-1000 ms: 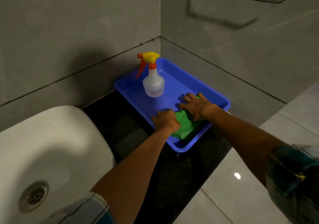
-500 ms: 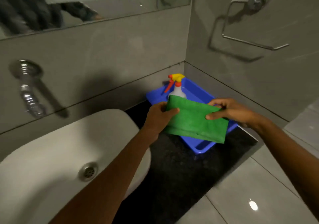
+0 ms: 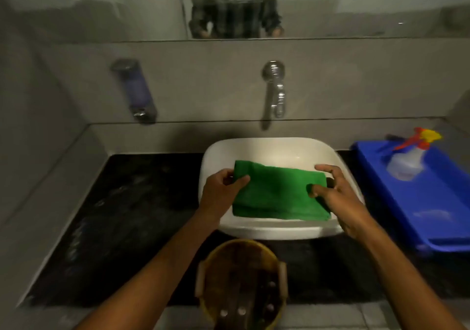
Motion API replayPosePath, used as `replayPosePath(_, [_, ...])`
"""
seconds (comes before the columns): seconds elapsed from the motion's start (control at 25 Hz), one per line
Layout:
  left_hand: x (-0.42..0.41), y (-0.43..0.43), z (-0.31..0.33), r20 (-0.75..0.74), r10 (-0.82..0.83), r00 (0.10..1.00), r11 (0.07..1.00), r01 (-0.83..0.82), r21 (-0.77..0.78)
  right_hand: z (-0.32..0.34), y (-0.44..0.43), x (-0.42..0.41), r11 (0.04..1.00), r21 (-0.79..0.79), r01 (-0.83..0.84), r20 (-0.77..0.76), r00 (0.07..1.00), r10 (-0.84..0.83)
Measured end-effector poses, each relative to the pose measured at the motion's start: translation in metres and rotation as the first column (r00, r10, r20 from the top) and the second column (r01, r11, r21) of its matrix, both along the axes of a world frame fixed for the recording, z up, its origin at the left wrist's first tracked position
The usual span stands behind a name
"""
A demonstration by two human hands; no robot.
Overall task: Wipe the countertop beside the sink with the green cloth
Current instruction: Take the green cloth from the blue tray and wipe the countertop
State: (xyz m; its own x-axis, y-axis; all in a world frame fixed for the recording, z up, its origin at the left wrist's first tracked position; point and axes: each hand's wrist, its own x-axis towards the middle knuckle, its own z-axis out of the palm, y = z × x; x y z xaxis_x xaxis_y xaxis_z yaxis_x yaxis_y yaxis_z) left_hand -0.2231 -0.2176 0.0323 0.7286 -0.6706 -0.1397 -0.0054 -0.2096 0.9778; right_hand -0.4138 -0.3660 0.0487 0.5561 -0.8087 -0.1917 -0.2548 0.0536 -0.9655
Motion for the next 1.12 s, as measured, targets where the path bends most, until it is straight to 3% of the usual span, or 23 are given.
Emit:
replayPosePath(0.16, [0.062, 0.128, -0.032, 0.038, 0.233, 0.972, 0.971, -0.234, 0.038, -0.007, 0.077, 0.103, 0.984, -0.152, -0.089, -0.06, 0.995, 0.081])
replayPosePath(0.32, [0.084, 0.222, -0.093, 0.146, 0.252, 0.957, 0.927, -0.282, 0.248, -0.033, 0.142, 0.207, 0.85, -0.457, -0.263, -0.18, 0.963, 0.201])
replayPosePath(0.4, [0.079, 0.244, -0.129, 0.153, 0.205, 0.967, 0.881, -0.25, 0.4, -0.062, 0.169, 0.258, 0.704, -0.521, -0.483, -0.379, 0.87, 0.316])
replayPosePath(0.48, [0.07, 0.245, -0.157, 0.184, 0.104, 0.977, 0.841, -0.185, 0.509, -0.091, 0.187, 0.295, 0.533, -0.499, -0.683, -0.629, 0.709, 0.32])
replayPosePath(0.56, [0.076, 0.247, -0.173, 0.416, -0.03, 0.909, 0.811, -0.221, 0.542, -0.124, 0.2, 0.309, 0.423, -0.466, -0.777, -0.793, 0.579, 0.19])
replayPosePath(0.6, [0.088, 0.253, -0.18, 0.546, -0.064, 0.835, 0.817, -0.27, 0.509, -0.142, 0.209, 0.309, 0.433, -0.452, -0.78, -0.815, 0.558, 0.154])
replayPosePath(0.68, [0.121, 0.272, -0.194, 0.698, -0.088, 0.71, 0.822, -0.344, 0.454, -0.179, 0.238, 0.299, 0.535, -0.449, -0.716, -0.784, 0.603, 0.148])
replayPosePath(0.8, [0.158, 0.295, -0.217, 0.716, -0.317, 0.622, 0.743, -0.307, 0.595, -0.219, 0.277, 0.278, 0.601, -0.483, -0.637, -0.728, 0.673, 0.129])
replayPosePath(0.92, [0.171, 0.295, -0.231, 0.643, -0.462, 0.611, 0.697, -0.198, 0.689, -0.236, 0.261, 0.288, 0.561, -0.535, -0.632, -0.733, 0.677, 0.063])
replayPosePath(1.12, [0.176, 0.296, -0.236, 0.609, -0.431, 0.666, 0.717, -0.158, 0.679, -0.245, 0.189, 0.351, 0.546, -0.572, -0.612, -0.742, 0.67, -0.026])
